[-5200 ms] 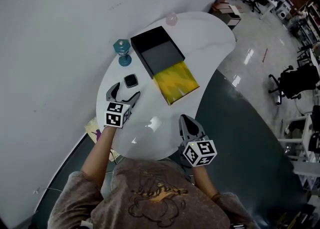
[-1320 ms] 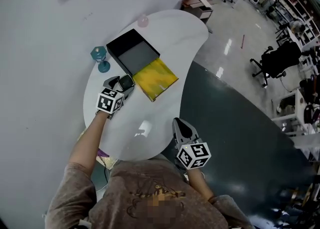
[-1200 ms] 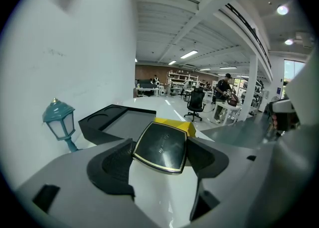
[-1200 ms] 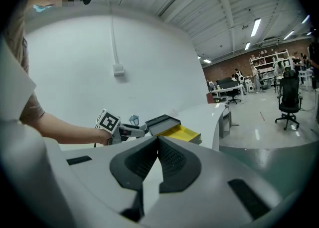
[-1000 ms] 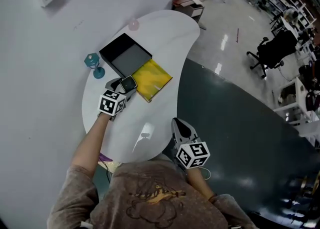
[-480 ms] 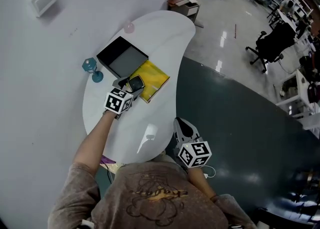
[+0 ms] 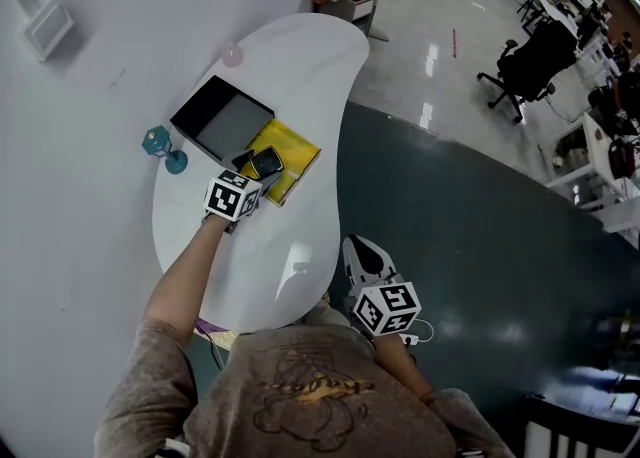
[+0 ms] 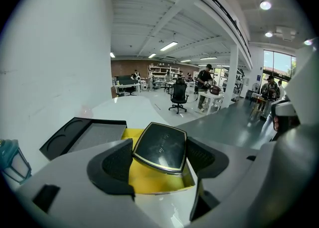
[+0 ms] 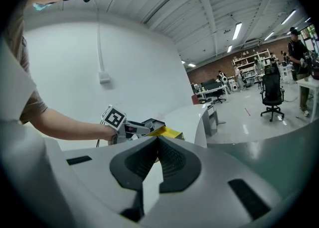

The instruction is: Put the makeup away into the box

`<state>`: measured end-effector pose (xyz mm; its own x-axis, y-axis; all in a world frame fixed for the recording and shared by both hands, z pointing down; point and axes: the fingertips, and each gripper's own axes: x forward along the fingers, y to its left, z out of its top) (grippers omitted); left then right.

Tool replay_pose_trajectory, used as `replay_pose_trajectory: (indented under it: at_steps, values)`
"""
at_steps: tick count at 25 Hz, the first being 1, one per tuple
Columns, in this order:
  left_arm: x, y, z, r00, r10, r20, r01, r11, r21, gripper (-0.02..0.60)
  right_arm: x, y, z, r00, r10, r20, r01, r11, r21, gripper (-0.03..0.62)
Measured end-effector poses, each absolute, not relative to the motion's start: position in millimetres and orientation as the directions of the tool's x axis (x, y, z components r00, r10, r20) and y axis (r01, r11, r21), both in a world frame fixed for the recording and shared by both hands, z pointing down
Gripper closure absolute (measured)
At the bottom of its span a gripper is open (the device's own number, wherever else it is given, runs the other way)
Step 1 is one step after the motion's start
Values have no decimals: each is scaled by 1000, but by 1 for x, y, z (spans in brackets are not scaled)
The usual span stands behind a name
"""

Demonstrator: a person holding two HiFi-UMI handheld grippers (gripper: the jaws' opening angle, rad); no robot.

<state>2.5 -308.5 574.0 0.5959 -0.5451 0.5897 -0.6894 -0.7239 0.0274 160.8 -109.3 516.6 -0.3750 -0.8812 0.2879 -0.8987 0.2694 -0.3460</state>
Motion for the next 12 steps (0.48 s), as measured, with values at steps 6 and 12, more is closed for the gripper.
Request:
replay_pose_trajectory:
  at_steps: [6,12]
  values:
    - [11,-324,597,591,-521,616,-688,-724,47,224,170,-113,526,-352,-886,302,-904,239,-354,592]
    - [21,-338,616,584,-486,651,-678,-733,61,224,175,-121,534,-347,-880,324,-904,222,-366,592]
